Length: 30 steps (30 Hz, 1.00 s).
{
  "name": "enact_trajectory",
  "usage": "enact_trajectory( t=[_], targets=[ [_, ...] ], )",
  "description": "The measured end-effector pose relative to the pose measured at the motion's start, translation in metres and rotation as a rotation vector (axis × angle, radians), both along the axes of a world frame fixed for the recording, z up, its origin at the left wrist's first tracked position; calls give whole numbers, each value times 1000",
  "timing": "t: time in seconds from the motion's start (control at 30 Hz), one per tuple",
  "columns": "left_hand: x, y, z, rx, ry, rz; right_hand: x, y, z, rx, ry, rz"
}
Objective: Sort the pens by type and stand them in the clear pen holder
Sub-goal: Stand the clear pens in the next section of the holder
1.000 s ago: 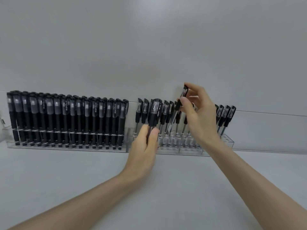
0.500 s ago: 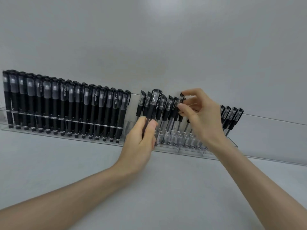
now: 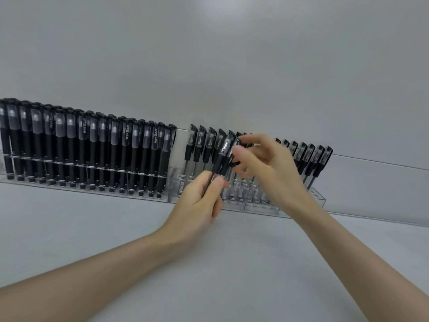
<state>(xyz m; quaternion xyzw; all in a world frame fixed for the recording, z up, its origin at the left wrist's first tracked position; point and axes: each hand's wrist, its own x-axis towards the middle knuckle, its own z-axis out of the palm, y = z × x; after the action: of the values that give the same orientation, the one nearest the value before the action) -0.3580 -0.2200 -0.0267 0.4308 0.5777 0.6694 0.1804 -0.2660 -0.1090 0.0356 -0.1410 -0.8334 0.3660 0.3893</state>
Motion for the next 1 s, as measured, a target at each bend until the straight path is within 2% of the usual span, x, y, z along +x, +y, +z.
enact_trajectory(
  t=[0.13,0.3,0.4,0.5,0.67,0.8,1.0],
  targets=[
    [6,-1,-2,-34,-46,-99,3,-4,-8,-221,102,140],
    [3,-1,-1,-53,-22,-73,7,-1,-6,-291,156,205],
    [3,-1,-4,-59,44,7,8,1,-1,-218,234,151],
    [-2,-1,-4,-44,158,122,14,11,11,-83,355,2],
    [-4,0,-4,-39,134,178,8,23,17,43,425,-95],
    [-3,-1,-4,-33,79,148,-3,25,10,80,384,-93],
    [-3,-1,-1,-56,66,105,-12,29,-8,173,198,-105]
  ],
)
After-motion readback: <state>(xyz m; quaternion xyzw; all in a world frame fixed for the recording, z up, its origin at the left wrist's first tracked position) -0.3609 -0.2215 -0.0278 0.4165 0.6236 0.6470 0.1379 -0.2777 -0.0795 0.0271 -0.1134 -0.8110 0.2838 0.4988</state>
